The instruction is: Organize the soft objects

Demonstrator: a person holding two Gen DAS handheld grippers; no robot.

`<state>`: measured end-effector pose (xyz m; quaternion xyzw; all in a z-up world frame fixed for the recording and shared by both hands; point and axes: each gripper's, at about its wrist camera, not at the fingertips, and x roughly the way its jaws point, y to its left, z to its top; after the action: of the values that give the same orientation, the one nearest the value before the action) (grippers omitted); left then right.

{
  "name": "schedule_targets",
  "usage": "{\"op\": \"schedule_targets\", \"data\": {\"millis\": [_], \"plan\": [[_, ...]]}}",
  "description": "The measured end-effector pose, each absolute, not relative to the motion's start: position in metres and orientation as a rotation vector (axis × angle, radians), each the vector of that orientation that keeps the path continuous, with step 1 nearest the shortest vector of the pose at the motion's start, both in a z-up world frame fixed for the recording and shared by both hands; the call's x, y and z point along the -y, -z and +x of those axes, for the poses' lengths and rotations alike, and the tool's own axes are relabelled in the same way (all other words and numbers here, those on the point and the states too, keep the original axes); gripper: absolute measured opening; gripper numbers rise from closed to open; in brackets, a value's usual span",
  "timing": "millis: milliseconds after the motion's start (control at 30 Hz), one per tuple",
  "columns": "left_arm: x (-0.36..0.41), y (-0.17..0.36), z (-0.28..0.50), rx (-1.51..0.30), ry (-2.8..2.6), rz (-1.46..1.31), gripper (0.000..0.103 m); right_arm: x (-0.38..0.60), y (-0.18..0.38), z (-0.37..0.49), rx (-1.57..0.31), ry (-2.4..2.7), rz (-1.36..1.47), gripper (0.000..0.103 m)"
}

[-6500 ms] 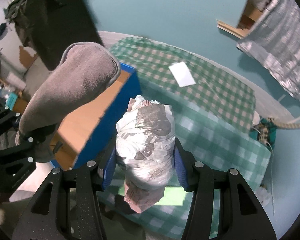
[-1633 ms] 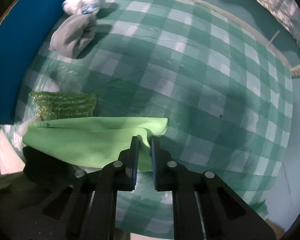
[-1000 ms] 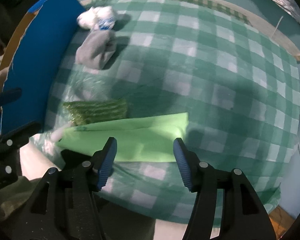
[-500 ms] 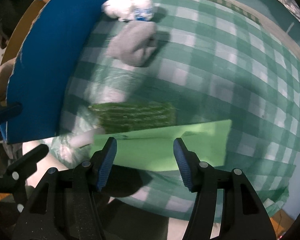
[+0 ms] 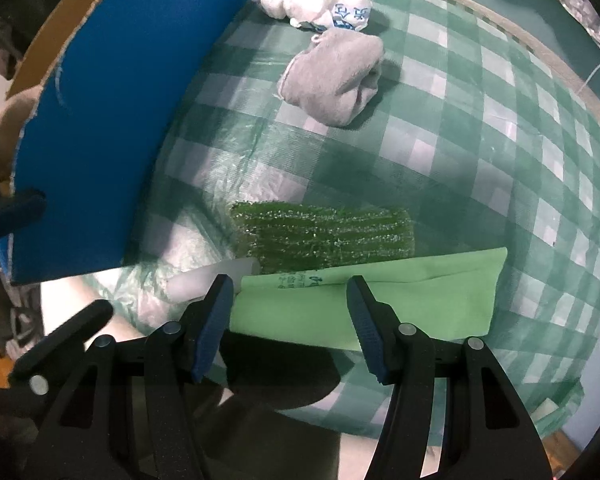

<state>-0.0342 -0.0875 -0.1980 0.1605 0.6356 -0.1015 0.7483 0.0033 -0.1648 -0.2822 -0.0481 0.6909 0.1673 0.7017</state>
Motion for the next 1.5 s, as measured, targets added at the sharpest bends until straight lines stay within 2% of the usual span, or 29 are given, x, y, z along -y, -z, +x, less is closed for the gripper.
{"op": "schedule_targets", "data": {"millis": [300,333,367,433,667,900,1133,1233,1300,1367,1433,1500], "plan": [[0.079,0.199,-0.030,-1.401,0.199,0.333,0.070,0.156,0.300,-0.009,-1.546,-0.331,-0.127,0.057],[0.080,0.200,-0.030,-1.402,0.201,0.337,0.070,0.158,0.299,-0.009,-1.544,-0.332,-0.116,0.047],[0.081,0.200,-0.030,-1.403,0.201,0.338,0.070,0.158,0.298,-0.015,-1.544,-0.336,-0.104,0.031],[0.082,0.201,-0.029,-1.405,0.198,0.338,0.070,0.167,0.293,-0.013,-1.550,-0.337,-0.075,0.017],[0.088,0.205,-0.027,-1.424,0.208,0.315,0.070,0.202,0.285,-0.010,-1.528,-0.302,-0.005,0.008],[0.107,0.209,-0.026,-1.435,0.240,0.313,0.071,0.246,0.283,-0.004,-1.519,-0.215,0.057,0.008],[0.131,0.217,-0.022,-1.450,0.303,0.313,0.078,0.282,0.287,-0.002,-1.519,-0.148,0.127,0.008],[0.141,0.218,-0.023,-1.457,0.343,0.302,0.080,0.286,0.290,0.002,-1.523,-0.139,0.176,0.011],[0.149,0.218,-0.026,-1.463,0.379,0.294,0.080,0.291,0.293,0.006,-1.517,-0.137,0.205,0.016],[0.156,0.220,-0.030,-1.466,0.406,0.296,0.081,0.296,0.297,0.006,-1.513,-0.124,0.215,0.039],[0.162,0.221,-0.034,-1.468,0.420,0.305,0.081,0.302,0.292,0.001,-1.503,-0.104,0.232,0.054],[0.166,0.223,-0.038,-1.468,0.432,0.307,0.081,0.308,0.294,-0.002,-1.496,-0.087,0.245,0.058]]}}
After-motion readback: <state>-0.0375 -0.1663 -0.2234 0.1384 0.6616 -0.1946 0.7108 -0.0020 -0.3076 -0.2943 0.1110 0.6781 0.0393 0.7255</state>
